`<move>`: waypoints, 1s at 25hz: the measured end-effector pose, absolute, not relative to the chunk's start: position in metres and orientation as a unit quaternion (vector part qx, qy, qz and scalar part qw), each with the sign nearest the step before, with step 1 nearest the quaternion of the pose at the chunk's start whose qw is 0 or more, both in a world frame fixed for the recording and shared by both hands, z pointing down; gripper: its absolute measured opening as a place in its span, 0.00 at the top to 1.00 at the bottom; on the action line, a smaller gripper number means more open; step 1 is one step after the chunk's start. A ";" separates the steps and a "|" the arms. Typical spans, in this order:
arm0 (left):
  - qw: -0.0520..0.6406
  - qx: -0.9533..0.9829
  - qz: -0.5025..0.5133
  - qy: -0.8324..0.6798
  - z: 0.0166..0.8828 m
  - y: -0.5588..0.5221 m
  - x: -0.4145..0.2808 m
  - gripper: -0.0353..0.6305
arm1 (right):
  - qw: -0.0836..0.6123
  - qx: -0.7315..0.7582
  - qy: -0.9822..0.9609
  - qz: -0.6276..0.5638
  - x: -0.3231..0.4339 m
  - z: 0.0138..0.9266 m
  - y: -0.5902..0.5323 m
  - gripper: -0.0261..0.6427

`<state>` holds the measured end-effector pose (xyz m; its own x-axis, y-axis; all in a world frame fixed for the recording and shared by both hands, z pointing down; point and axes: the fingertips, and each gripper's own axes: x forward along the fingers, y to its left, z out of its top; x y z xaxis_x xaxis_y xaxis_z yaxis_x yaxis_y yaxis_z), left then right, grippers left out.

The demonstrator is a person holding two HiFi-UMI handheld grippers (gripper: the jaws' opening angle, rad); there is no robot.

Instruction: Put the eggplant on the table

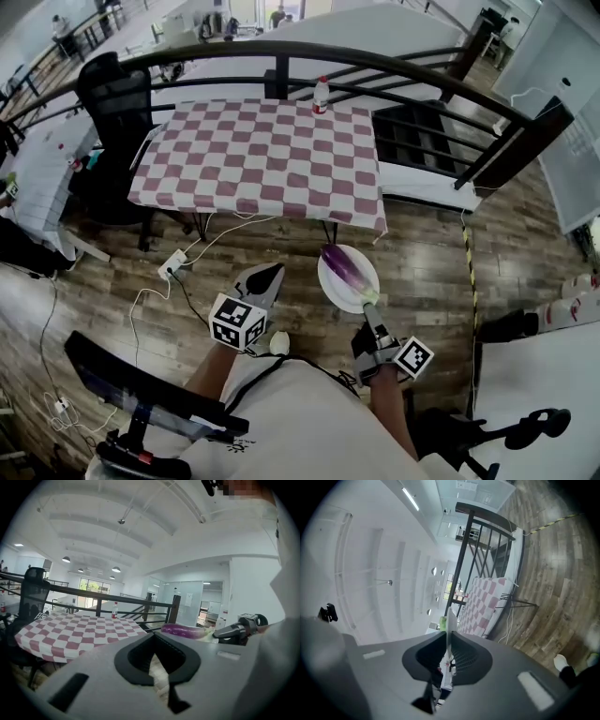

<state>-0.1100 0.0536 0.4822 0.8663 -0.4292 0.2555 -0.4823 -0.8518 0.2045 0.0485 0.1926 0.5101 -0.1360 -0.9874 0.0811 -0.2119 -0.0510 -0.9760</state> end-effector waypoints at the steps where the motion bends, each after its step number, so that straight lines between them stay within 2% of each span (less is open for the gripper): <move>1: 0.132 0.957 0.101 -0.237 0.483 0.048 -0.112 0.94 | 0.392 -0.530 0.565 -0.496 0.047 0.510 0.188 0.90; 25: 0.149 0.954 0.103 -0.237 0.501 -0.022 -0.149 0.94 | 0.389 -0.546 0.554 -0.494 0.023 0.511 0.120 0.90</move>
<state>-0.1493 -0.0222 0.5012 0.8667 -0.4215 0.2669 -0.4829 -0.8432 0.2363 0.0233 0.1199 0.5107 -0.1027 -0.9889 0.1077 -0.2210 -0.0829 -0.9717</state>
